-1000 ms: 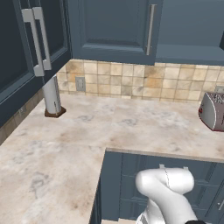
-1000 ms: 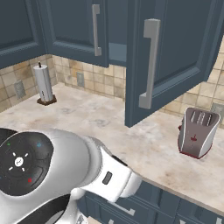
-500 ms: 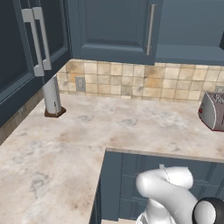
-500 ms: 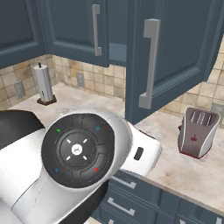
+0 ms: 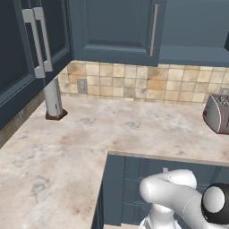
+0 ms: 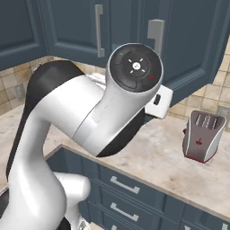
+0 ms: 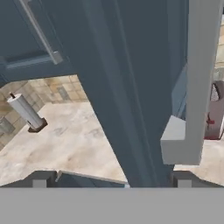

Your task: Open the cabinet. Pick the dish brush and place it next to the sink. Then close the cabinet.

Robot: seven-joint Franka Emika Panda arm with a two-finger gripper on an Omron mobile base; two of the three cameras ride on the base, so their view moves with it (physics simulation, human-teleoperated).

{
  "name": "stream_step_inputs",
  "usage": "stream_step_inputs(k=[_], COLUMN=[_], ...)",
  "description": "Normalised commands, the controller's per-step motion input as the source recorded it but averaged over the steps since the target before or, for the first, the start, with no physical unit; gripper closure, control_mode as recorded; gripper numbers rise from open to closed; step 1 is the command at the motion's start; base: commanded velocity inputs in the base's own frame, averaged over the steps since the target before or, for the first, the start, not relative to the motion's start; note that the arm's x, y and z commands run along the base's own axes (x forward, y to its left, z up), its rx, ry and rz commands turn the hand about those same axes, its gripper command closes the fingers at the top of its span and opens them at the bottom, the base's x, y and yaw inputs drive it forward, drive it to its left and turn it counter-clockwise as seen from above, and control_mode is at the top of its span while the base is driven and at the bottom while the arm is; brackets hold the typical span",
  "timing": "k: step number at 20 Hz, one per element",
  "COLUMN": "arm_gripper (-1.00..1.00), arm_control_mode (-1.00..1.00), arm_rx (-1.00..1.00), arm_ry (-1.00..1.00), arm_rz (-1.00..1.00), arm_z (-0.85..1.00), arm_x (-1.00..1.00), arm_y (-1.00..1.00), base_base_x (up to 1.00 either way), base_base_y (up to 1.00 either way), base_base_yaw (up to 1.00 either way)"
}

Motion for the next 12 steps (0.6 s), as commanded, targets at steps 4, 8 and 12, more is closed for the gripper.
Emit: stream_step_inputs(k=[4,8,12], arm_gripper=[-1.0,-1.0,-1.0], arm_control_mode=[-1.0,-1.0,-1.0], arm_rx=[0.0,0.0,0.0], arm_ry=[-0.05,-0.15,-0.15], arm_rz=[0.06,0.09,0.09], arm_z=[0.0,0.0,0.01], arm_x=[1.0,0.88,0.94], arm_y=[0.11,0.19,0.19], base_base_x=[0.0,0.0,0.0], base_base_y=[0.0,0.0,0.0], base_base_yaw=[0.0,0.0,0.0])
